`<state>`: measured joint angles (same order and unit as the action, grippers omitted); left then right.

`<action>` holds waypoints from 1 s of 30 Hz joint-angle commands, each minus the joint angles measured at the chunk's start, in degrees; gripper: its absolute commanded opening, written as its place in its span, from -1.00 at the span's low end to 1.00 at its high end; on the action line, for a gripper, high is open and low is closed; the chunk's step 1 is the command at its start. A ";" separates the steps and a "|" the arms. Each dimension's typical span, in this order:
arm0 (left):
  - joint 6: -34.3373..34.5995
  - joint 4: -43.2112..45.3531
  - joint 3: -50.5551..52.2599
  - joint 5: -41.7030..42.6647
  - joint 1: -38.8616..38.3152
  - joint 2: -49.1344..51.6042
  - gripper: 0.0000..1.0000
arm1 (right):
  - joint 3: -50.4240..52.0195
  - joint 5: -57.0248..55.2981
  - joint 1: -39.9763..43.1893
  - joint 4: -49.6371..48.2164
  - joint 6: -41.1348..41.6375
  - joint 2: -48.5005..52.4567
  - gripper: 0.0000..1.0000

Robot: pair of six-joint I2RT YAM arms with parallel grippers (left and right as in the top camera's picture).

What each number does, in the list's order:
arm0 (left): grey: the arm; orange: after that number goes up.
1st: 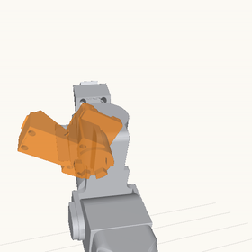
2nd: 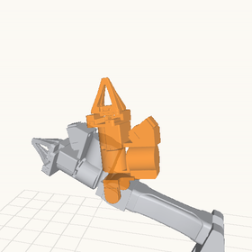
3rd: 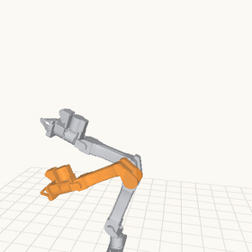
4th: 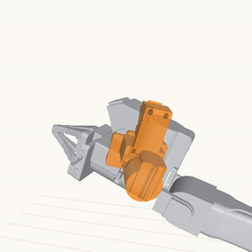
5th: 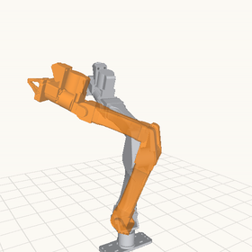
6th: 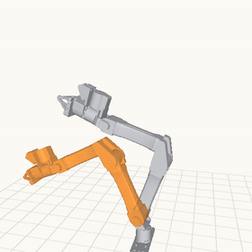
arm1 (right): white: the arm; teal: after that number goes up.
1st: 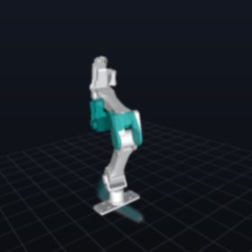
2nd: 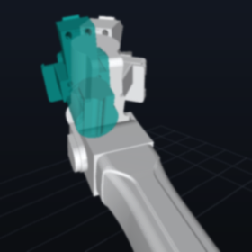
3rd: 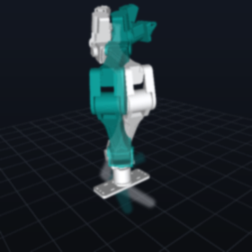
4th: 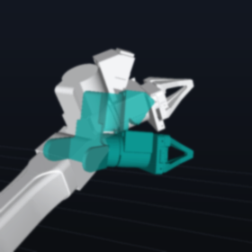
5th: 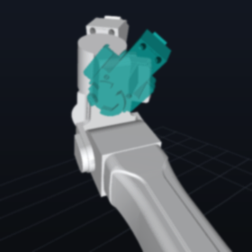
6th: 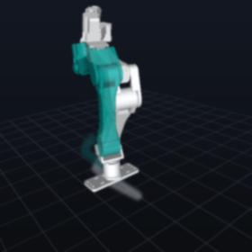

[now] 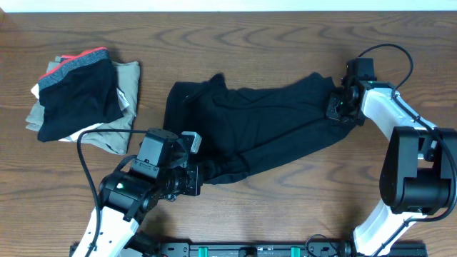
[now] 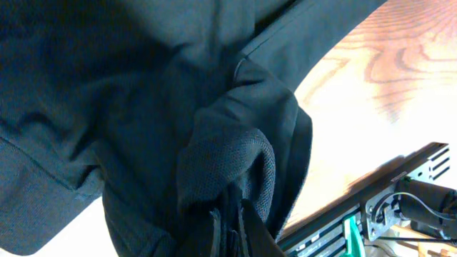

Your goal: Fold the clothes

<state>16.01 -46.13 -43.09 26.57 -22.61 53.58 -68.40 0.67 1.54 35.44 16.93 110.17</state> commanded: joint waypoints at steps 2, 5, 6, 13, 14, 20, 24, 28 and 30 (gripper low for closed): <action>-0.98 0.35 -0.11 -0.52 0.02 0.00 -0.88 | -0.09 -1.36 -0.37 1.86 0.22 -3.91 -0.98; -1.03 2.08 -0.13 -0.52 0.02 -0.11 -0.88 | -0.15 -3.08 -0.31 3.21 0.20 -8.72 -0.98; -1.40 3.30 -0.13 -0.50 0.02 -0.35 -0.88 | -0.20 -3.93 -0.24 4.17 0.20 -11.04 -0.97; -3.54 8.55 -4.59 -4.74 0.04 -3.80 -0.88 | -0.20 -5.01 2.34 11.47 0.20 -27.26 -0.98; -3.54 8.50 -5.73 -5.73 0.04 -4.20 -0.88 | -0.20 -4.98 2.99 12.44 0.17 -29.94 -0.98; -4.00 8.50 -15.63 -8.52 0.22 -5.75 -0.88 | -0.26 -5.44 6.36 15.76 -1.68 -45.20 -0.98; -4.00 8.37 -22.82 -9.35 0.35 -5.92 -0.88 | -2.12 -6.47 8.44 18.01 -2.03 -53.62 -0.98; -6.43 7.39 -29.33 -9.38 0.35 -6.25 -0.88 | -6.73 -7.08 9.97 19.71 -4.15 -59.25 -0.98; -7.08 6.64 -31.85 -9.73 0.35 -6.71 -0.88 | -9.20 -8.52 10.36 20.57 -4.39 -60.87 -0.98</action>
<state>11.49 -39.24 -71.11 17.96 -22.55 48.03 -73.95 -5.17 11.03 55.59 14.52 51.42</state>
